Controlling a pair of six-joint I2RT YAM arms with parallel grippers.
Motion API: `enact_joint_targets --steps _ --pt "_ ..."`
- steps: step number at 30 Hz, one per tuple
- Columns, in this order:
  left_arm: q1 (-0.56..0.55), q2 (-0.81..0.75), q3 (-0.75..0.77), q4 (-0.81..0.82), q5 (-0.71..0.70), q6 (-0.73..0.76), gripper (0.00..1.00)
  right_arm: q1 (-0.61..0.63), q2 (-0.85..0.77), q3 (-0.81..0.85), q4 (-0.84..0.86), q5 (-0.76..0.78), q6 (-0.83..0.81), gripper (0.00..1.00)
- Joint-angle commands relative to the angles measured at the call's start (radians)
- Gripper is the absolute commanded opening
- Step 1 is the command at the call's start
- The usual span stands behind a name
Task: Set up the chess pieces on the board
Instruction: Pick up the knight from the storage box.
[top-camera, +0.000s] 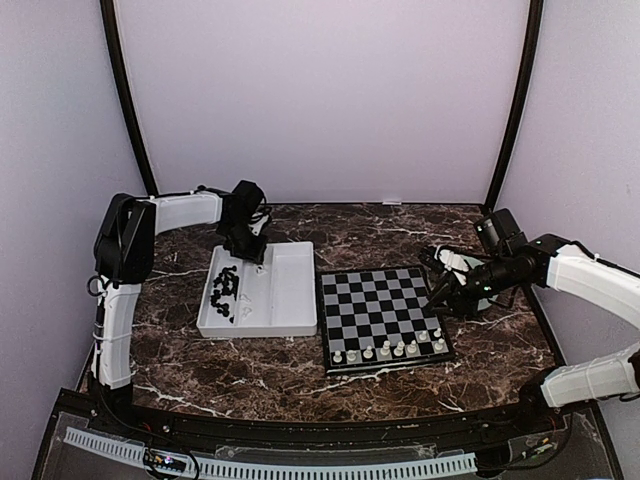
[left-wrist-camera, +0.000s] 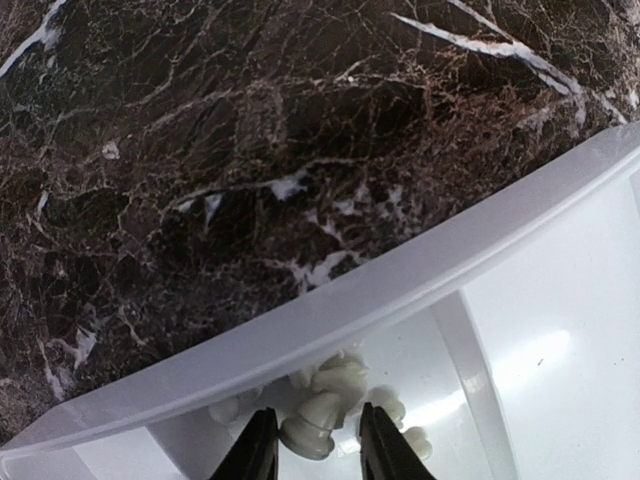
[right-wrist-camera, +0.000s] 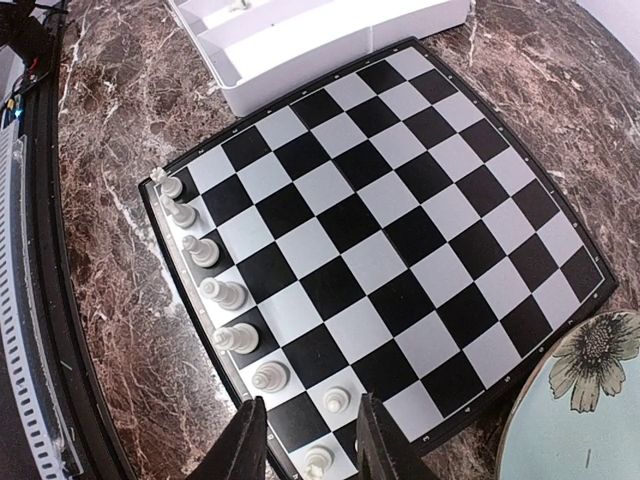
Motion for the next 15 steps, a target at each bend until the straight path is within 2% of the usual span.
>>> enact_joint_targets --steps 1,5,15 --pt "-0.002 -0.007 0.021 -0.098 -0.022 0.027 0.3 -0.004 -0.006 -0.003 0.028 -0.026 0.01 0.33" --pt "-0.002 -0.007 0.009 -0.121 -0.004 0.024 0.3 -0.005 0.0 -0.001 0.028 -0.03 0.011 0.33" --pt "-0.003 -0.024 -0.003 -0.103 0.011 0.016 0.19 -0.004 0.0 0.003 0.025 -0.029 0.011 0.33"
